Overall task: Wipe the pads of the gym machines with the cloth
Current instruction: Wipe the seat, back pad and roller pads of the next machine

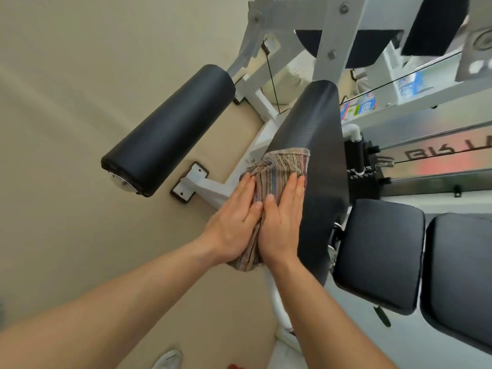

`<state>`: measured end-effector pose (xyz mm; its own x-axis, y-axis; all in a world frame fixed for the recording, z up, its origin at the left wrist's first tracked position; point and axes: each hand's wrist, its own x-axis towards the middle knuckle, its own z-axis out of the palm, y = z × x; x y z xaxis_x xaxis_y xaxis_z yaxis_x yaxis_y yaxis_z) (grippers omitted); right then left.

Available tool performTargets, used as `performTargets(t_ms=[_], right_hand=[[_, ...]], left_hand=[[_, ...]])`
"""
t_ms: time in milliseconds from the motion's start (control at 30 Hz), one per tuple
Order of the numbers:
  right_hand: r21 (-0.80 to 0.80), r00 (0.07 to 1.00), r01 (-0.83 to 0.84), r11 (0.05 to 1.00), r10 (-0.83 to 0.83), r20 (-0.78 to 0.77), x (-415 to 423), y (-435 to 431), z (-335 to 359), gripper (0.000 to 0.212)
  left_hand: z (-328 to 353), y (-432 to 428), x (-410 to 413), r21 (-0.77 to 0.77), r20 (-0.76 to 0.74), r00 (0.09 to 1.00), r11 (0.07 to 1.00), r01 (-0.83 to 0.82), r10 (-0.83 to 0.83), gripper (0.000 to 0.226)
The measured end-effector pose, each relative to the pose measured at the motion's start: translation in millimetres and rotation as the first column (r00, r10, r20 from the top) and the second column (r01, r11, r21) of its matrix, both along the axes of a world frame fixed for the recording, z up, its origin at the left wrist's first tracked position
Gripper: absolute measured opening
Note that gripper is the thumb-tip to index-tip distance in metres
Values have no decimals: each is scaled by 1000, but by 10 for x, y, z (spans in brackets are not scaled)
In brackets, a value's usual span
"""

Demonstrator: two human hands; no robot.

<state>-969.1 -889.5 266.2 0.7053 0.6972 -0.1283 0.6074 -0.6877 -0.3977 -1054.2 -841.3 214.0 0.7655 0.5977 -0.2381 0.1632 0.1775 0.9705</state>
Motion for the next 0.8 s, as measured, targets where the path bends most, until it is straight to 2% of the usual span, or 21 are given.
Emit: performTargets(t_ms=[267, 533, 800], right_hand=[[28, 996, 79, 996, -78, -35, 701, 553, -22, 78], [50, 999, 35, 998, -34, -26, 1486, 1079, -58, 78], [38, 999, 52, 998, -52, 7, 2187, 1676, -94, 67]], left_hand=[[-55, 637, 712, -46, -12, 995, 995, 94, -94, 61], [-102, 1203, 1550, -44, -14, 999, 999, 31, -31, 64], [-204, 1742, 2202, -87, 145, 989, 996, 19, -6, 74]])
